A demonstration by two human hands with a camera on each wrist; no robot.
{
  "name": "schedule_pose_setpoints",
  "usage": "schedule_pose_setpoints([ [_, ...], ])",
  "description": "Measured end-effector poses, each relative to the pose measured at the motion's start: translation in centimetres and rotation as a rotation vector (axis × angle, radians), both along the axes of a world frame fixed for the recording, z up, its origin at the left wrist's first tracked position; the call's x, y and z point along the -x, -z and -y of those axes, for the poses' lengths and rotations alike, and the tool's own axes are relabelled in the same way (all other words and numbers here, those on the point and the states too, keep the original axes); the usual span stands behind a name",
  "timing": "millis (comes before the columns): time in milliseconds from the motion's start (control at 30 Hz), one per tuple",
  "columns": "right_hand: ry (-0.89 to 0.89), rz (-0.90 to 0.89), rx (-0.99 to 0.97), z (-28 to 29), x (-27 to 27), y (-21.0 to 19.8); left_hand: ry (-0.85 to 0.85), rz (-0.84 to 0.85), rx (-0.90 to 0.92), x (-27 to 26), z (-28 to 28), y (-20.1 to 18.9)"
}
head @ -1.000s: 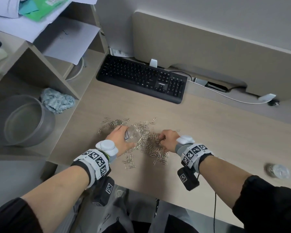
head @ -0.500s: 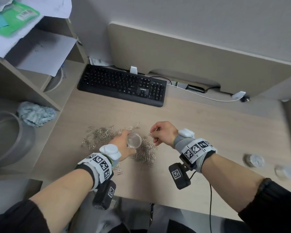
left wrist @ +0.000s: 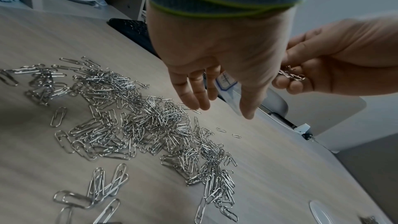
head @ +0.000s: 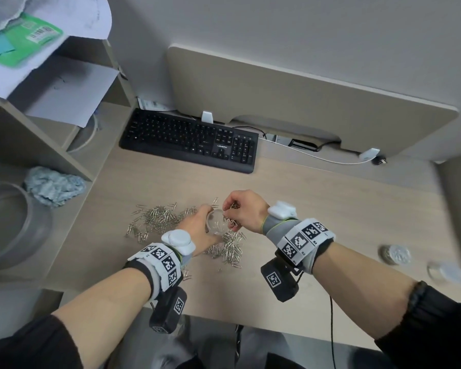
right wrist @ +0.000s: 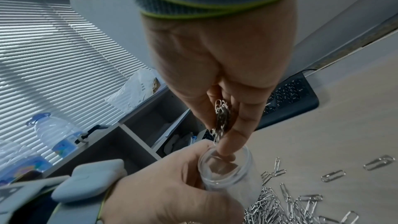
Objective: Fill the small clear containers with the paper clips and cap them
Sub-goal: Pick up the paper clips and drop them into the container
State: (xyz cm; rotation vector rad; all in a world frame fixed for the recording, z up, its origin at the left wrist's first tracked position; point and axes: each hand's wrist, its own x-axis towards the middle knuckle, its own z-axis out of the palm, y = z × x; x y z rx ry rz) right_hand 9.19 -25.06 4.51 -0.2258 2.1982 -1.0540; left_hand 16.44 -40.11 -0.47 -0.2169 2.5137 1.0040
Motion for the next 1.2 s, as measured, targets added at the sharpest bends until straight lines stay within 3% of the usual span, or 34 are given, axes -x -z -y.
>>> schedule_pose_setpoints([
  [300,-0.082,-0.038,-0.069,1.0,0.1,-0.6,0.015,0.011,-0.001,-0.2,0.0,-0.7],
  [767,-0.008,-0.006,-0.018,0.6,0.6,-0.2,-0.012,-0.015,0.029,-0.5,0.9,0.2],
  [967,0.035,0.001,-0.23,-2.3,0.9,3.4,-0.048,-0.004,0.05,-1.2,2.8,1.0],
  [1200,-0.073,0.075,-0.548,-3.9,-0.6,6.4,-0.071,0.02,0.082,-2.2,4.9,1.2],
])
